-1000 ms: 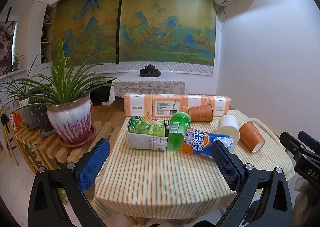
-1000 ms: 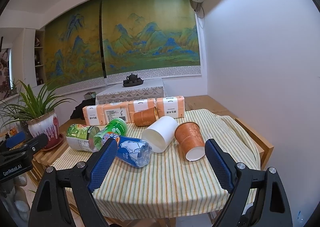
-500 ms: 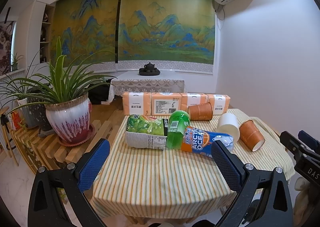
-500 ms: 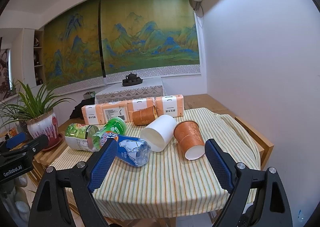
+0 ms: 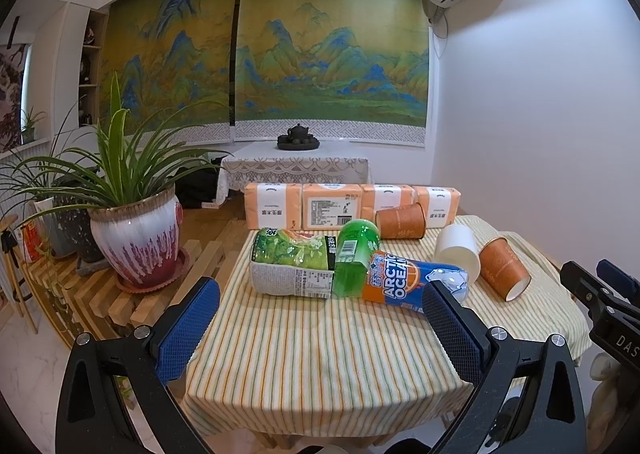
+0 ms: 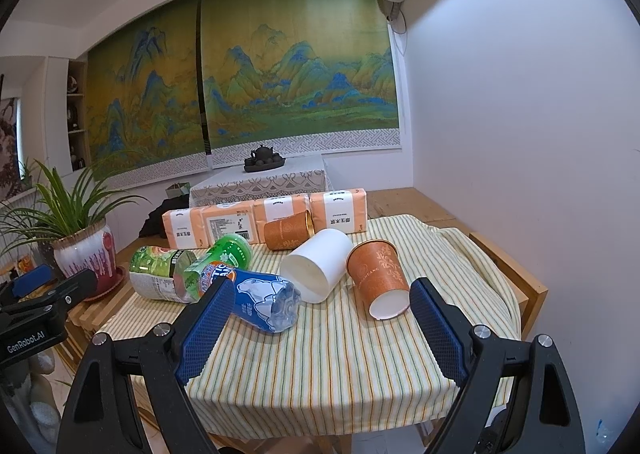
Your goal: Flip cup upside down
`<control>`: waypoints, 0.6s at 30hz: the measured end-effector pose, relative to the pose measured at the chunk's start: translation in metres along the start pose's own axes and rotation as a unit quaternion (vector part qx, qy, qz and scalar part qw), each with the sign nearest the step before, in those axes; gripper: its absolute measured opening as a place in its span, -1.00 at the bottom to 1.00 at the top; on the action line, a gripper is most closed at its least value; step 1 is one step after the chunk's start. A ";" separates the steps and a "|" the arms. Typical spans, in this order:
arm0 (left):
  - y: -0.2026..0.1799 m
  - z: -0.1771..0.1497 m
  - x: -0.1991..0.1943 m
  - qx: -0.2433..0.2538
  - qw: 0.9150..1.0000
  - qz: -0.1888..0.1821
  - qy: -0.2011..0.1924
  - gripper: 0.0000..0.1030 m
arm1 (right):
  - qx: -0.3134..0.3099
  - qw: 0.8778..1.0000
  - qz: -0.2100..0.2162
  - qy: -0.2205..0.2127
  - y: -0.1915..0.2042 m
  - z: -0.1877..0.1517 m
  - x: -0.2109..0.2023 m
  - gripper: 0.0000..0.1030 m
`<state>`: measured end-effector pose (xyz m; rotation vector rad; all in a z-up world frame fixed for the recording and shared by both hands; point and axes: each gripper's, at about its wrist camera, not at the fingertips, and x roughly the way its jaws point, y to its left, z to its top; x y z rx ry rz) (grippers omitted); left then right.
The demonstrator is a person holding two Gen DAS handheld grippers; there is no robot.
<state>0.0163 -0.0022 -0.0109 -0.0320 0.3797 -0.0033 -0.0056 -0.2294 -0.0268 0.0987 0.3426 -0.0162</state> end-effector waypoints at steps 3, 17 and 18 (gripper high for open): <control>-0.001 0.000 0.003 0.004 1.000 -0.001 0.004 0.99 | 0.001 1.000 0.000 0.002 -0.001 -0.001 0.001 0.68; 0.018 0.003 0.035 0.012 0.999 0.004 0.036 0.99 | -0.010 1.000 0.013 0.024 0.006 -0.002 0.013 0.68; 0.021 0.003 0.039 0.008 0.999 0.003 0.040 0.99 | -0.012 1.000 0.014 0.025 0.007 -0.001 0.015 0.68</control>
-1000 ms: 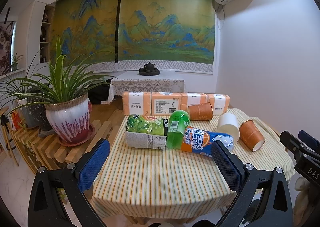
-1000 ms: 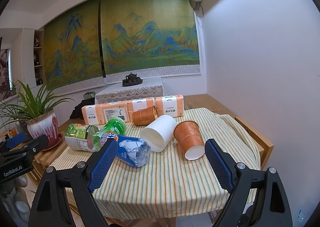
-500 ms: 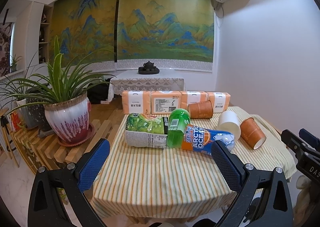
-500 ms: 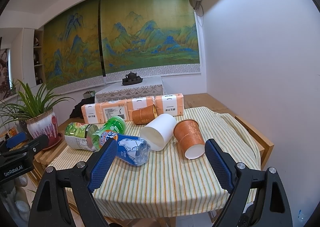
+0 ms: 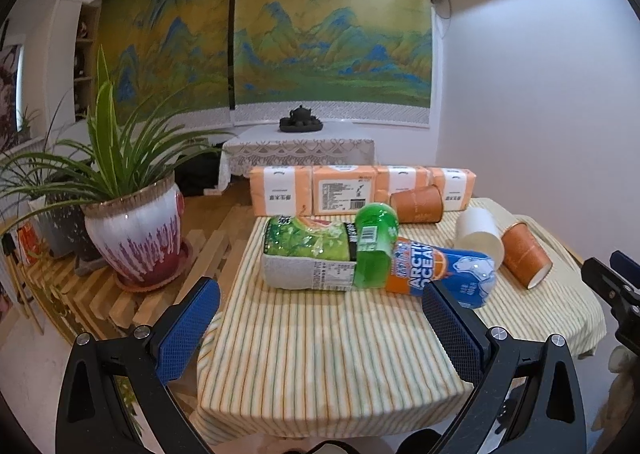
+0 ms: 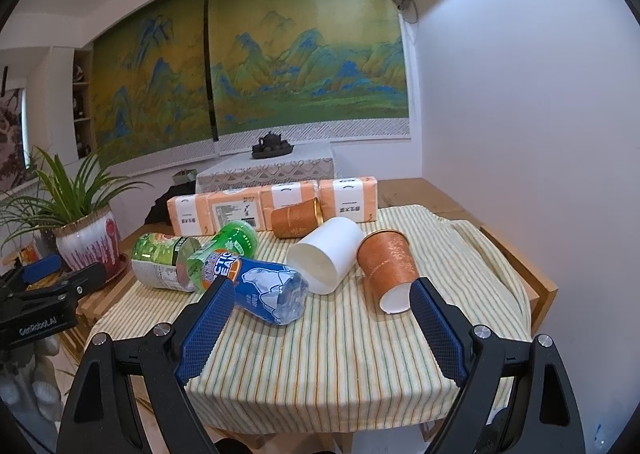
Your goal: Flip cup upside down
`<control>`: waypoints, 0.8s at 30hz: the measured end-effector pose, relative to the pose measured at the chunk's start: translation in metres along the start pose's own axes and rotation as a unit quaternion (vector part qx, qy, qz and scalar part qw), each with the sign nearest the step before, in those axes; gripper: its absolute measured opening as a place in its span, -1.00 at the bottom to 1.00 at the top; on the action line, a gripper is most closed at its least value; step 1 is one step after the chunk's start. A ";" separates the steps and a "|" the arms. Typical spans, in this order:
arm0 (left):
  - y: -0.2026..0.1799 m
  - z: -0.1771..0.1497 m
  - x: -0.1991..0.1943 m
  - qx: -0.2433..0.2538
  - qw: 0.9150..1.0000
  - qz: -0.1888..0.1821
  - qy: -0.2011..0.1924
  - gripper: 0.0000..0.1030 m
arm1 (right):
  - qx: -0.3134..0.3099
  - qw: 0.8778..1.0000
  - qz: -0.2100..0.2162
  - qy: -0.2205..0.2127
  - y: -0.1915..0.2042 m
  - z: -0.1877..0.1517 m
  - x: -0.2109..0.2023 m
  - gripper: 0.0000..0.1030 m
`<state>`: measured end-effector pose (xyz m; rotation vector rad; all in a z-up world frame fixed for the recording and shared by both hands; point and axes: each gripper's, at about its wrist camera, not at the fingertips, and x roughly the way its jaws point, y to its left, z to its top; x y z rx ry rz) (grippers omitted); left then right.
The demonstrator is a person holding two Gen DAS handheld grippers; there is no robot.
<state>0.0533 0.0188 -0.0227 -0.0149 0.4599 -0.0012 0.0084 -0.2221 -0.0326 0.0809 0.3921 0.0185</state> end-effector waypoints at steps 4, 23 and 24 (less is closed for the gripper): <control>0.010 0.002 0.007 -0.014 1.000 0.002 0.006 0.99 | -0.011 1.000 0.017 0.007 0.007 0.004 0.008 0.68; 0.063 -0.008 0.022 -0.063 0.996 0.041 0.041 0.99 | -0.120 0.973 0.184 0.066 0.070 0.059 0.091 0.79; 0.067 -0.009 0.023 -0.066 0.996 0.044 0.044 0.99 | -0.127 0.971 0.191 0.071 0.075 0.061 0.095 0.79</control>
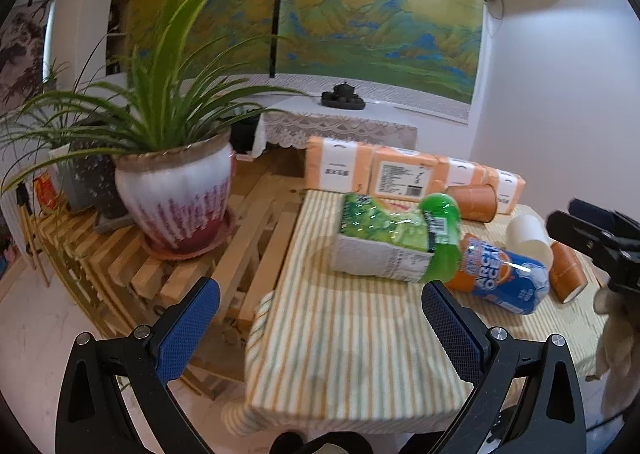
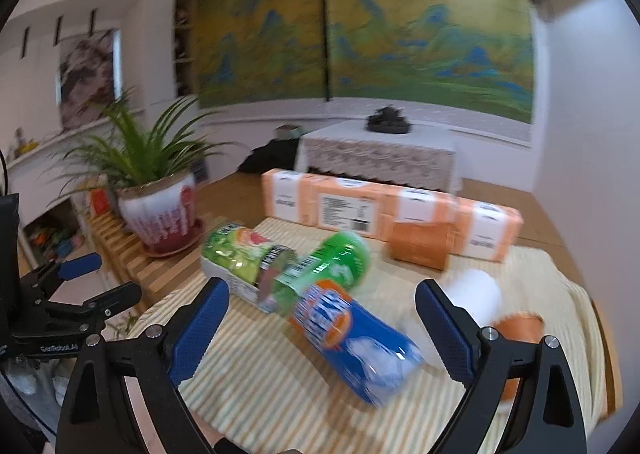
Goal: Flip cup upside down
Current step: 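Move the right tool toward the green-labelled bottle lying on its side, then close the right gripper around the green-labelled bottle and lift it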
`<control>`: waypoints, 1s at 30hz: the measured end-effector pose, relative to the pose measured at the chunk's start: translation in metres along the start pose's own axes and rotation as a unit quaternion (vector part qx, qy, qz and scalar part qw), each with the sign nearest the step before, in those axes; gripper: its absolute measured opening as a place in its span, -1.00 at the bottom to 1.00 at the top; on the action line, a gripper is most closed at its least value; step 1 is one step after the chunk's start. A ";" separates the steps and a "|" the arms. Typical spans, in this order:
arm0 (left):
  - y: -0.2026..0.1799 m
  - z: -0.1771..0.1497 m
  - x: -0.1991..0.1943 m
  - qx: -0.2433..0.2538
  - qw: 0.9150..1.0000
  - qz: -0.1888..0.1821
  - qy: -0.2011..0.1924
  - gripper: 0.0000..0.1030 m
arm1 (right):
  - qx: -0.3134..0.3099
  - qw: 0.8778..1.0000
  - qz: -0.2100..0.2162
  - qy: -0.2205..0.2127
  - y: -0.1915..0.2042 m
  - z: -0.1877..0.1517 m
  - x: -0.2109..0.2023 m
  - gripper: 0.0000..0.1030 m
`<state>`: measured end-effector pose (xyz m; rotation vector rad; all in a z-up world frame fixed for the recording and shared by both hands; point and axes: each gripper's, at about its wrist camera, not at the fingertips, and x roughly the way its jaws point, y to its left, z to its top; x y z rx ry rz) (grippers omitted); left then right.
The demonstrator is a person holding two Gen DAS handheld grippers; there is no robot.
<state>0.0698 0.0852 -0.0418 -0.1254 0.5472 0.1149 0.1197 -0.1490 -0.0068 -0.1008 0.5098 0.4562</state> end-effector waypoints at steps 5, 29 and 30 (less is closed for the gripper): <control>0.011 -0.003 0.008 -0.013 1.000 0.007 0.012 0.99 | -0.044 0.998 0.031 0.036 0.017 0.018 0.036 0.79; 0.061 -0.014 0.012 -0.056 0.998 0.021 0.017 0.99 | -0.310 0.904 0.136 0.262 0.109 0.043 0.191 0.79; 0.063 -0.015 0.011 -0.058 0.998 0.022 0.016 0.99 | -0.319 0.900 0.134 0.266 0.112 0.041 0.194 0.79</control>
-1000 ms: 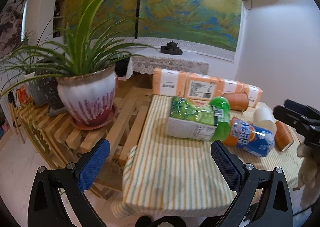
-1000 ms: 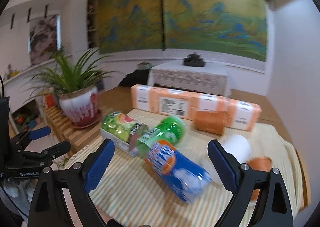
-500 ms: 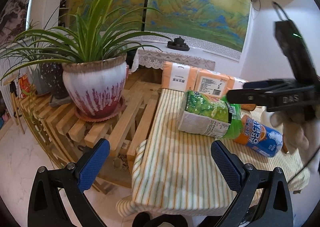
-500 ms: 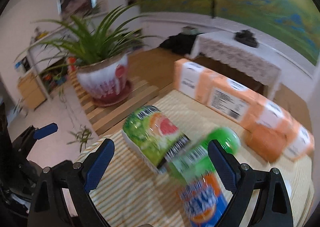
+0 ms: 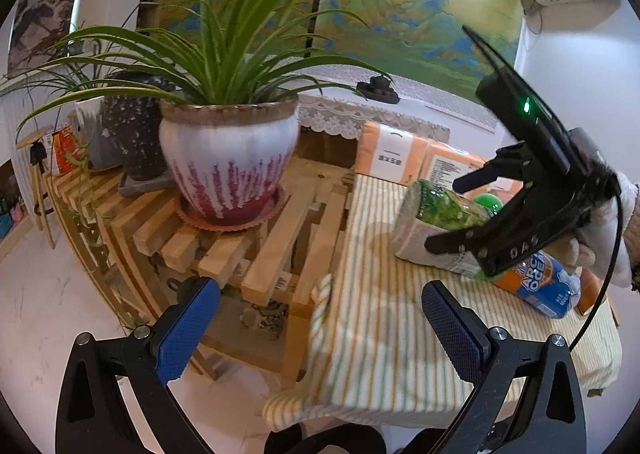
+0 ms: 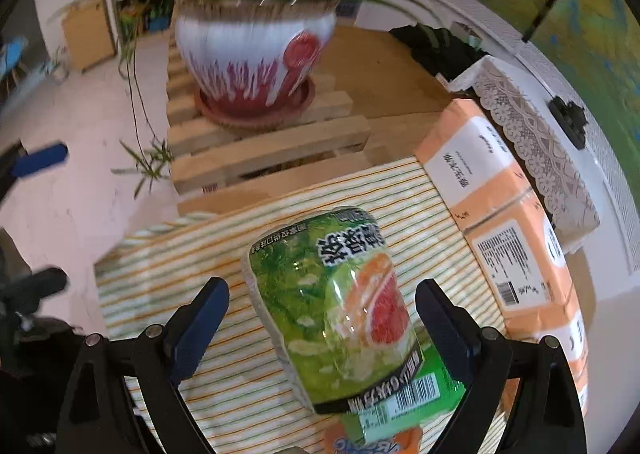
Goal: Flip cup upside down
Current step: 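Close the right gripper around the green-labelled bottle and lift it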
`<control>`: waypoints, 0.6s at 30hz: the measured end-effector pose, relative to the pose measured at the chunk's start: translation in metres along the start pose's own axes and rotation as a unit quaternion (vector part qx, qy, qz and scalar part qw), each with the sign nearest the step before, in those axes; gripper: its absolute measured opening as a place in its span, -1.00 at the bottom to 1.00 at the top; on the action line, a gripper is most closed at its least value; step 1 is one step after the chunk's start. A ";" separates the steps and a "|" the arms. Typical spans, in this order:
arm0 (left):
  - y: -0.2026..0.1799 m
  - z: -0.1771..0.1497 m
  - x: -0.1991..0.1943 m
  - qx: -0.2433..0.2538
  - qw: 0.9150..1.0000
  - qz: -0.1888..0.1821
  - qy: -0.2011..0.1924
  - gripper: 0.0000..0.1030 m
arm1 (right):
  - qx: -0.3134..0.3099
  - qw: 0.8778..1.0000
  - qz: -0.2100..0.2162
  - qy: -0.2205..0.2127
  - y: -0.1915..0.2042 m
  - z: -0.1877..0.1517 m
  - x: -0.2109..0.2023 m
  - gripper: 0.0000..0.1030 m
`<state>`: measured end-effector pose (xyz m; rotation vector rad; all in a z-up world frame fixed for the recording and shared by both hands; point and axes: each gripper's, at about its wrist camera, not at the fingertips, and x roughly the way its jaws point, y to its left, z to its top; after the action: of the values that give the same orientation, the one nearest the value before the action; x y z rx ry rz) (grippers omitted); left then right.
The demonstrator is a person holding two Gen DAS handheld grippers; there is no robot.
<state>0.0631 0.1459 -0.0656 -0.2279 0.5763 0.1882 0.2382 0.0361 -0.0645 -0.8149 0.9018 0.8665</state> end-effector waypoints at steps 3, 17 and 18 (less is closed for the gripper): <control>0.006 0.001 0.000 -0.005 1.000 0.003 -0.002 0.99 | -0.021 1.000 -0.008 0.013 0.006 0.004 0.008 0.79; 0.018 -0.002 -0.013 -0.015 1.000 0.011 -0.010 0.99 | 0.007 1.000 -0.016 0.015 0.020 0.017 0.011 0.65; 0.019 -0.003 -0.015 -0.015 1.000 0.011 -0.011 0.99 | 0.015 1.000 -0.017 0.012 0.022 0.017 0.007 0.65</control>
<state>0.0447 0.1614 -0.0621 -0.2483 0.5553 0.2195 0.2266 0.0623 -0.0689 -0.8136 0.9171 0.8144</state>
